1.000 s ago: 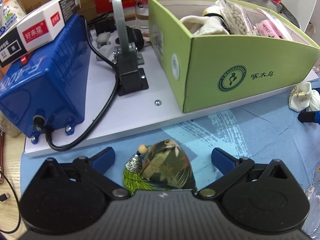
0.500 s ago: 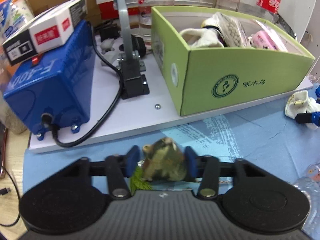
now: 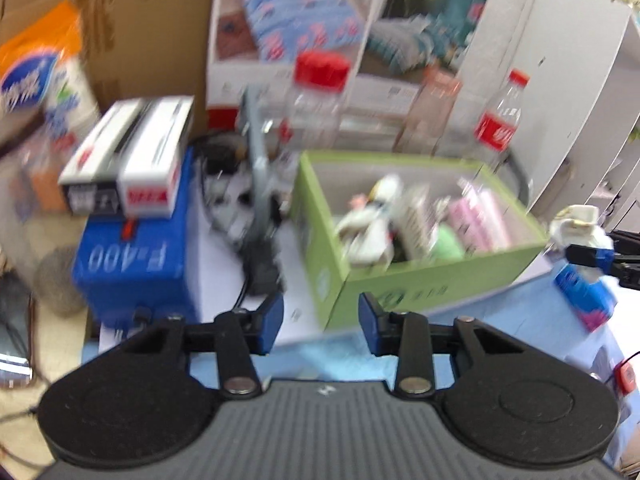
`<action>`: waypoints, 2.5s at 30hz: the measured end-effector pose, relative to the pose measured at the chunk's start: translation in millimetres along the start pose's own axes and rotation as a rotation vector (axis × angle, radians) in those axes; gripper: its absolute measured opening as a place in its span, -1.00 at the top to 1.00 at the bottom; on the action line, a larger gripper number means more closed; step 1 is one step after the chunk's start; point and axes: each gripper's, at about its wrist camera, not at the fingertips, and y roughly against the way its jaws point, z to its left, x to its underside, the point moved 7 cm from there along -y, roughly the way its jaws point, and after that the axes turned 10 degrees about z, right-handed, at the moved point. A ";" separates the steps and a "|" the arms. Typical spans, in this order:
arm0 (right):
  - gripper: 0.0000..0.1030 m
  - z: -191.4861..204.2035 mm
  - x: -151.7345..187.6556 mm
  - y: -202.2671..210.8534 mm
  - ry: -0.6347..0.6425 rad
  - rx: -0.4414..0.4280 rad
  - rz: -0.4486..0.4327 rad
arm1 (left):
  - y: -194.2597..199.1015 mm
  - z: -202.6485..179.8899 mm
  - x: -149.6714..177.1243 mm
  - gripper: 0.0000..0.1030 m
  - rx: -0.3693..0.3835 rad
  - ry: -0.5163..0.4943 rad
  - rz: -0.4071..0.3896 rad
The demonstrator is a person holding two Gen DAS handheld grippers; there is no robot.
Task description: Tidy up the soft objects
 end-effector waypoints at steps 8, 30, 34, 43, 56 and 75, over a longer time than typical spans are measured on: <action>0.41 6.7 -50.6 -12.6 0.020 -0.045 -0.082 | 6.0 -20.4 -14.5 -0.46 0.003 -0.139 -0.035; 0.21 -11.3 82.8 -79.5 0.042 0.067 0.209 | -93.0 19.2 90.4 -0.54 -0.068 -0.262 0.148; 0.11 -12.1 79.8 -83.1 0.037 0.099 0.216 | -93.7 15.3 91.6 -0.57 -0.065 -0.276 0.141; -0.04 -12.8 78.3 -87.7 0.041 0.109 0.234 | -80.5 18.4 93.6 0.27 -0.079 -0.214 0.175; 0.41 0.5 -15.1 -9.8 0.080 0.075 0.000 | 6.3 -34.5 -27.7 0.28 0.045 -0.235 -0.034; 0.23 -13.6 -88.8 -119.0 0.108 0.112 0.082 | -111.9 -81.9 -111.4 -0.52 0.003 -0.214 -0.042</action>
